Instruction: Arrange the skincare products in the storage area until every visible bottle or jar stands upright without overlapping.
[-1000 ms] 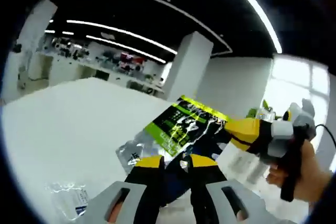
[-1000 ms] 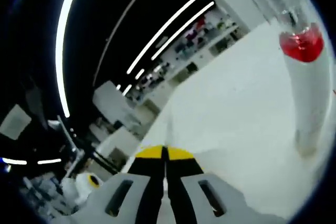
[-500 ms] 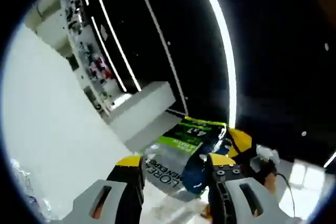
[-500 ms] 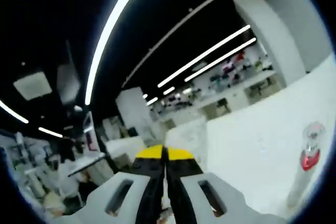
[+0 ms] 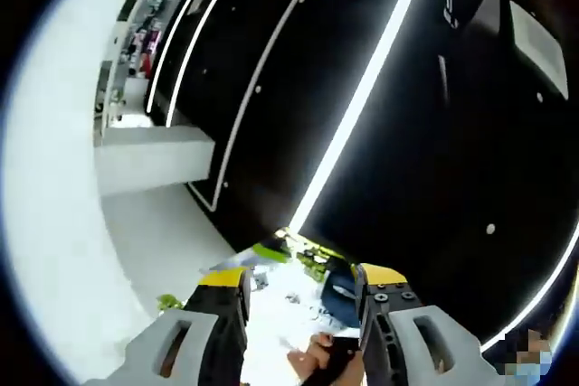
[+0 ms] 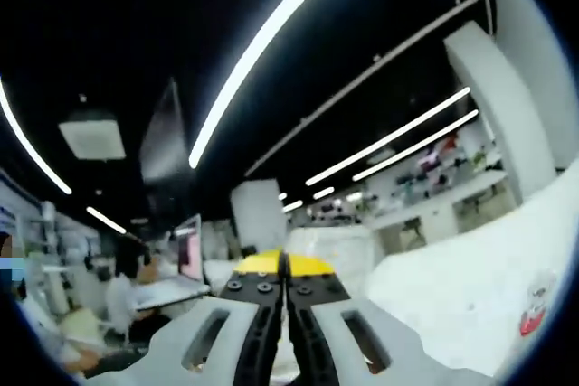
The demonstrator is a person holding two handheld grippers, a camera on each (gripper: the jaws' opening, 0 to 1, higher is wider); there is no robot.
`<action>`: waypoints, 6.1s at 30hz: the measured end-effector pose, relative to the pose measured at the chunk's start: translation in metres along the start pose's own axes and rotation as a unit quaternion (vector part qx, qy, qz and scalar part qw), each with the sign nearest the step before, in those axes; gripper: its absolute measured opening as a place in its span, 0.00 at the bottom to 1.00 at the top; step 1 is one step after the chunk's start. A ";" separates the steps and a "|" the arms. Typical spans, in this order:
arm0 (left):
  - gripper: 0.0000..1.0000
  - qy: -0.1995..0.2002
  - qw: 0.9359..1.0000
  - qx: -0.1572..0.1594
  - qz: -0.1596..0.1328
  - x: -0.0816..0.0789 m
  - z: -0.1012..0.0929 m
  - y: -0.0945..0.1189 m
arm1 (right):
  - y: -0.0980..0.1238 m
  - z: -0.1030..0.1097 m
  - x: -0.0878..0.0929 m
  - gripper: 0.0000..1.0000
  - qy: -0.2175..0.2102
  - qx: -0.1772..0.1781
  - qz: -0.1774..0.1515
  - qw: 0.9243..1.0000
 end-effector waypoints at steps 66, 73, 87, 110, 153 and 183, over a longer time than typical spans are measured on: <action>0.01 -0.141 0.952 -0.056 0.266 0.036 -0.033 0.030 | 0.121 -0.075 0.087 0.47 -0.085 -0.115 0.115 0.983; 0.02 -0.151 0.938 -0.066 0.305 0.045 -0.025 0.029 | 0.130 -0.062 0.090 0.02 -0.177 -0.157 0.150 0.960; 0.56 -0.257 0.945 -0.042 0.200 0.053 -0.003 0.016 | 0.129 -0.058 0.063 0.00 -0.109 -0.106 -0.020 0.988; 0.03 -0.218 0.955 -0.098 0.174 0.026 -0.004 0.014 | 0.138 -0.037 0.126 0.04 -0.122 -0.091 0.152 0.977; 0.05 -0.417 0.794 -0.327 0.296 0.042 0.039 0.038 | 0.157 -0.119 0.145 0.00 0.002 0.178 0.300 0.937; 0.15 -0.555 0.676 -0.321 0.364 0.043 0.068 0.043 | 0.182 -0.144 0.137 0.00 0.169 0.275 0.403 0.856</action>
Point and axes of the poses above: the point that each gripper's makers call its tool centre point, and the gripper's own axes: y roughly backward along the fingers, z roughly to its left, x roughly out of its underside, the point moved 8 cm from there along y, roughly backward along the fingers, and after that the axes turned 15 degrees about -z, right-handed, at the moved point
